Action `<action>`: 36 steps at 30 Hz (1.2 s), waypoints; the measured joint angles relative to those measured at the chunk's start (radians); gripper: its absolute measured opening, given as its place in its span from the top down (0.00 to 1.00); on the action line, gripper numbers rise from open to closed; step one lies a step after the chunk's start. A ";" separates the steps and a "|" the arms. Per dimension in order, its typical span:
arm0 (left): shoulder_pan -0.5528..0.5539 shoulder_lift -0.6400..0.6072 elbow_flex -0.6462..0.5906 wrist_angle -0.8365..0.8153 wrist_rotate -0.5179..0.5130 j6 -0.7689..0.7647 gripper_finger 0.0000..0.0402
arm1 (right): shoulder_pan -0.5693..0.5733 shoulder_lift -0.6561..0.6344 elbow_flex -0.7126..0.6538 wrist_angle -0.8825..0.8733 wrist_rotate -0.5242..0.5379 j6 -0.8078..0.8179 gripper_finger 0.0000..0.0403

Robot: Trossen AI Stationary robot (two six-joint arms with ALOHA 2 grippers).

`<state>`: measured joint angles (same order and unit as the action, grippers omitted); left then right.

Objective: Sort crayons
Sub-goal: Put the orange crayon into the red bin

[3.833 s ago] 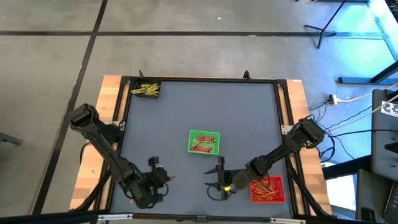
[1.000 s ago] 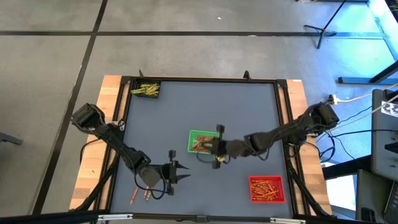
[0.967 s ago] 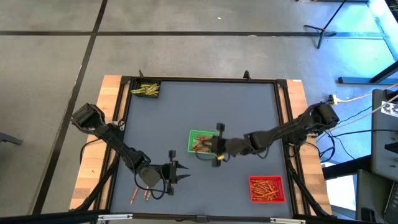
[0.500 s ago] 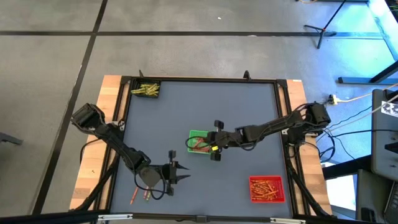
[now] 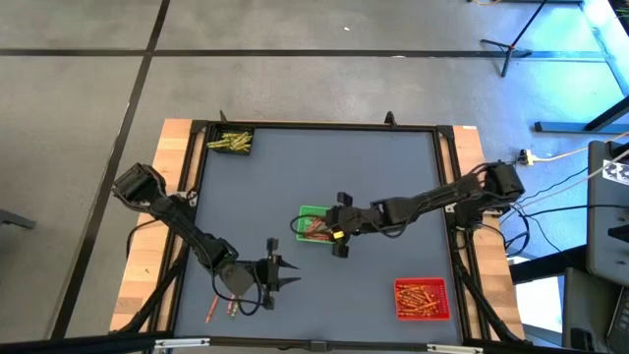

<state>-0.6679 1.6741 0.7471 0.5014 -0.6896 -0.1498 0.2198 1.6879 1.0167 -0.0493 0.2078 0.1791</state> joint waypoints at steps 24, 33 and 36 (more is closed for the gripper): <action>-0.015 0.002 0.131 -0.306 0.016 -0.206 0.74 | 0.544 0.060 -0.160 0.537 0.346 -0.104 0.54; -0.108 0.002 0.402 -0.965 0.257 -0.838 0.74 | 0.547 0.130 -0.164 0.582 0.320 -0.080 0.54; -0.158 0.002 0.409 -1.039 0.349 -1.086 0.74 | 0.546 0.148 -0.164 0.586 0.306 -0.079 0.54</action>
<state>-0.8259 1.6756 1.1564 -0.5379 -0.3410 -1.2358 0.7662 1.8364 0.8524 0.5369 0.5136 0.1001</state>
